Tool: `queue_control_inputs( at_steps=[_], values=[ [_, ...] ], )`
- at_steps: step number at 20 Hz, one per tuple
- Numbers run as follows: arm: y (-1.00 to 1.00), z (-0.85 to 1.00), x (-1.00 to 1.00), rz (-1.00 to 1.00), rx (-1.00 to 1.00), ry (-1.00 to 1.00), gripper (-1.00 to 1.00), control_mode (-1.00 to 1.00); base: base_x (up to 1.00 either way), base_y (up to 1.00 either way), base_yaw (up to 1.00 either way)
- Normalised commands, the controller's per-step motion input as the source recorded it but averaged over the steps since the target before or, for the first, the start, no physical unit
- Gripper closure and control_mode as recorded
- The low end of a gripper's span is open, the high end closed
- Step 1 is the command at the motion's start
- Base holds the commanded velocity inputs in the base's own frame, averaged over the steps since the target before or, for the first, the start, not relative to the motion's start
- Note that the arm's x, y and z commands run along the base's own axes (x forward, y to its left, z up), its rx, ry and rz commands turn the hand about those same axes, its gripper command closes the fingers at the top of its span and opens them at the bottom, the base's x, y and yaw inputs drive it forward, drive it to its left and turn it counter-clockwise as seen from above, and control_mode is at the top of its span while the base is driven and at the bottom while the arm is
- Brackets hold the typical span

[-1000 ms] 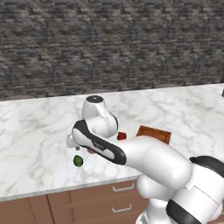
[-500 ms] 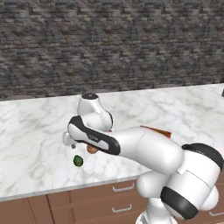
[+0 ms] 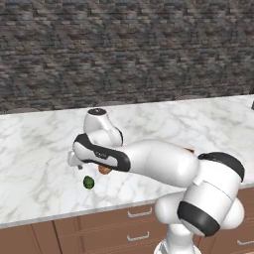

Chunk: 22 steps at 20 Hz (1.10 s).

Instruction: Place the avocado, onion, tomato, and bell pepper on the cutting board.

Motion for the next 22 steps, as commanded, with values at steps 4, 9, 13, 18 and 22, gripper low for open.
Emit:
queue_control_inputs(
  at_steps=[4,9,13,18,22],
  values=[
    [0.07,-0.28,0.18,0.00,0.00,0.00,-1.00,-1.00,0.00,0.00,0.00],
    [0.02,-0.28,0.07,0.00,0.00,0.00,-1.00,-1.00,0.00,0.00,0.00],
    [0.00,-0.25,0.00,0.00,0.00,0.00,-1.00,-1.00,0.00,0.00,0.00],
    [0.00,-0.25,0.00,0.00,0.00,0.00,-1.00,-1.00,0.00,0.00,0.00],
    [0.00,-0.27,0.03,0.00,0.00,0.01,-1.00,-1.00,0.00,0.00,0.00]
  ],
)
